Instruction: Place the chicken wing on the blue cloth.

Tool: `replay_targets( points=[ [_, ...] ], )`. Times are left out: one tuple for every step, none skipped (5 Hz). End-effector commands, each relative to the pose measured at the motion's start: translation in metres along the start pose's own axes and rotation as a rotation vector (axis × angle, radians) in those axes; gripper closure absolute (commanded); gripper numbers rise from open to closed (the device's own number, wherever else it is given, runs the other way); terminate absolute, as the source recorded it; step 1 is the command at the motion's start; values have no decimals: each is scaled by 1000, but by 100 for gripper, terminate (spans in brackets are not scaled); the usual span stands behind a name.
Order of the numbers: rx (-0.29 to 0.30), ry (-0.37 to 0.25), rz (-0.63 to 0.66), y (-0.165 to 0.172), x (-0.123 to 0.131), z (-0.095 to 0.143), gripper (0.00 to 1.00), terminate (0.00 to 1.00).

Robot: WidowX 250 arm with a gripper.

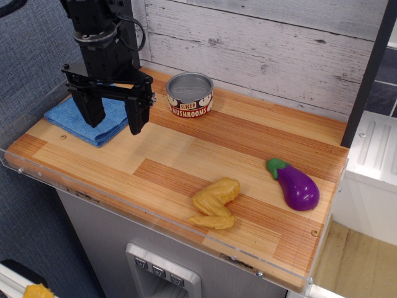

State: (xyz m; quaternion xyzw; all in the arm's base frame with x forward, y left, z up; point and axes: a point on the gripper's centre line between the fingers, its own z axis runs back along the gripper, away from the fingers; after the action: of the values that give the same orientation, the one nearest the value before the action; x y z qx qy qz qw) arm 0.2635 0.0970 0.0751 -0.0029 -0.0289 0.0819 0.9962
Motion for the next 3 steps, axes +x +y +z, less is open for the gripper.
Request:
replay_targets(
  points=[
    [0, 0, 0, 0, 0, 0, 0, 0],
    [6, 8, -72, -20, 7, 1, 0, 0],
    [39, -10, -176, -45, 6, 2, 0, 0]
  ],
)
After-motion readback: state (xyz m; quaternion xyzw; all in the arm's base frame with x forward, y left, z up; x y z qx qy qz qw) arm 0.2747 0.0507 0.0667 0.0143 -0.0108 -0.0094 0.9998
